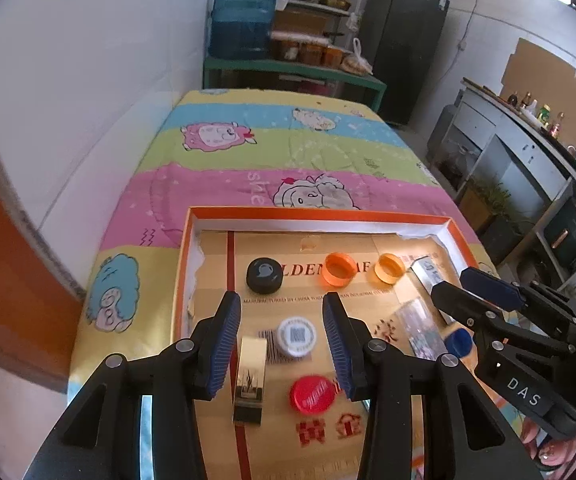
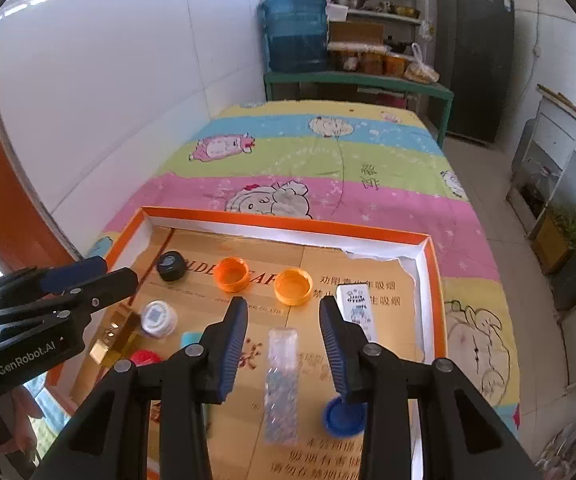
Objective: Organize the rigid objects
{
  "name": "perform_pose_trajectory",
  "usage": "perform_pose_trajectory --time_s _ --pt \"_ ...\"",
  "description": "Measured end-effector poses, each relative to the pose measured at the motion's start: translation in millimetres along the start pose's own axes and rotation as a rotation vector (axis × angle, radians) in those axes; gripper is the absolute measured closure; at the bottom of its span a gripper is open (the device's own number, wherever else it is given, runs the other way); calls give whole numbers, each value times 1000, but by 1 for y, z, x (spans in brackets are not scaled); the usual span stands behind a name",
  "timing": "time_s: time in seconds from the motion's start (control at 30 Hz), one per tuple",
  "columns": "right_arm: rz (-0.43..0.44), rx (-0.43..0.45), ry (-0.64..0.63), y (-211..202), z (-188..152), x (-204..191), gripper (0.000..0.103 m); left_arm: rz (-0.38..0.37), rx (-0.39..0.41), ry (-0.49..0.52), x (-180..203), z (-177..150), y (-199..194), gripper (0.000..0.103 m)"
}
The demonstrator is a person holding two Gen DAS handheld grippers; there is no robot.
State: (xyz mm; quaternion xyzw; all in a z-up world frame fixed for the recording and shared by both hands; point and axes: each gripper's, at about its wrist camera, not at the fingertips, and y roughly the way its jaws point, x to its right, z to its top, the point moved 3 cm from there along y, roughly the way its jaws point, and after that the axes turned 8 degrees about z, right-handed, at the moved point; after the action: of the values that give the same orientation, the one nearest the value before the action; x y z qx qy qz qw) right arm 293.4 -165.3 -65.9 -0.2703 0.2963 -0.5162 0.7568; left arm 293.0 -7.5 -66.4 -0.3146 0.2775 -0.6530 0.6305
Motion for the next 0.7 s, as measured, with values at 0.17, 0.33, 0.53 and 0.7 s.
perform_pose_trajectory --time_s 0.17,0.33,0.53,0.7 --pt "-10 27 14 -20 -13 -11 66 3 22 -13 -3 -14 -23 59" --pt "-32 41 21 -38 -32 -19 66 5 42 -28 -3 -33 -45 59" --pt "-49 53 24 -61 -60 -31 66 -9 53 -42 2 -55 -69 59" --pt "-66 91 30 -86 -73 -37 66 -10 78 -42 7 -74 -94 59"
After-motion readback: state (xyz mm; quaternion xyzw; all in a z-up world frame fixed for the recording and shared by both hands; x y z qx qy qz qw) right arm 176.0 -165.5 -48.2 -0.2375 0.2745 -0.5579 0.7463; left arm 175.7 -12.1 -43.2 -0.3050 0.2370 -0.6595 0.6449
